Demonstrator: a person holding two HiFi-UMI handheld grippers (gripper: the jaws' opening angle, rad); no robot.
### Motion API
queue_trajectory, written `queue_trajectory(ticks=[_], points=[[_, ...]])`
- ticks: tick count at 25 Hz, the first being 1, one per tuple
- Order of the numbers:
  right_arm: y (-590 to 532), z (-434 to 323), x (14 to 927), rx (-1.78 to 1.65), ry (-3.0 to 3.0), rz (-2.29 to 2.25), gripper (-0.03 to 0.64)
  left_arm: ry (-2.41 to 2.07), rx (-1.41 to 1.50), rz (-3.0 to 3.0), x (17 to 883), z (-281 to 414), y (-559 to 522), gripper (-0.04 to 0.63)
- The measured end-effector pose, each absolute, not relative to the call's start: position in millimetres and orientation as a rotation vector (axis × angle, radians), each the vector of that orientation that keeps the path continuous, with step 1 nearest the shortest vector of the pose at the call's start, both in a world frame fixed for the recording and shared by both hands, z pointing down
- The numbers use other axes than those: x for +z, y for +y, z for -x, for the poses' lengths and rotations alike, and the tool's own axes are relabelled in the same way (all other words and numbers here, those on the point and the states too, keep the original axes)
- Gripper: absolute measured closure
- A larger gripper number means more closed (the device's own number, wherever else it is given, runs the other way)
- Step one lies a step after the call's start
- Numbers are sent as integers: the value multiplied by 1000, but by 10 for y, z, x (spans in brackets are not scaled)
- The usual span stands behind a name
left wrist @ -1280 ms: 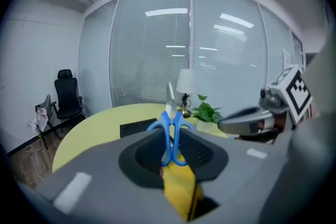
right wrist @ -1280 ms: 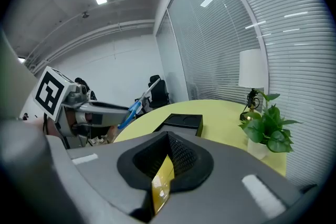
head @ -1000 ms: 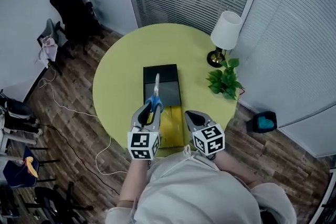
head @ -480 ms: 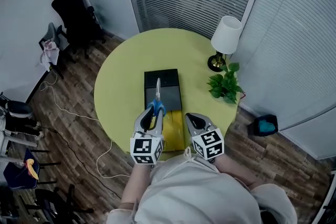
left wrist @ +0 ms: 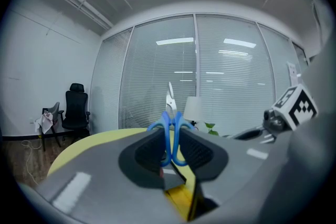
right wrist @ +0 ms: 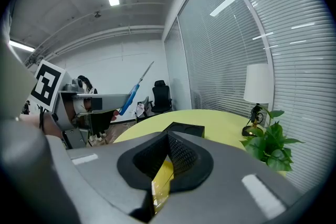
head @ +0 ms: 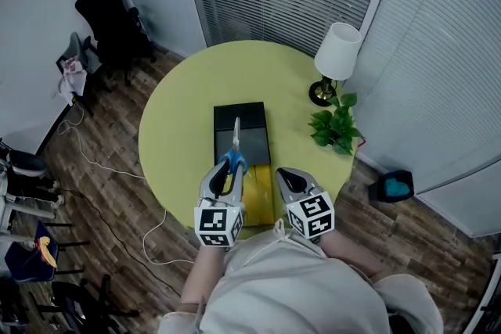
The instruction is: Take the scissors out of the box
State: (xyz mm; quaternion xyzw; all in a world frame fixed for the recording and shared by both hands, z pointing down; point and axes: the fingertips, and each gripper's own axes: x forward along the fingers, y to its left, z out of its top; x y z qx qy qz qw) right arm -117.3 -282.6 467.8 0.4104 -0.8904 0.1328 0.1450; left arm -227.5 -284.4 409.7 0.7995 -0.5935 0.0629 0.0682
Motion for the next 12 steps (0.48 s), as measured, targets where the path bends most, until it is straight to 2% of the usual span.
queue_trajectory(ticks=[12], points=[[-2905, 1174, 4658, 375, -2568, -1198, 617, -1798, 185, -2404, 4098, 2309, -2895, 503]])
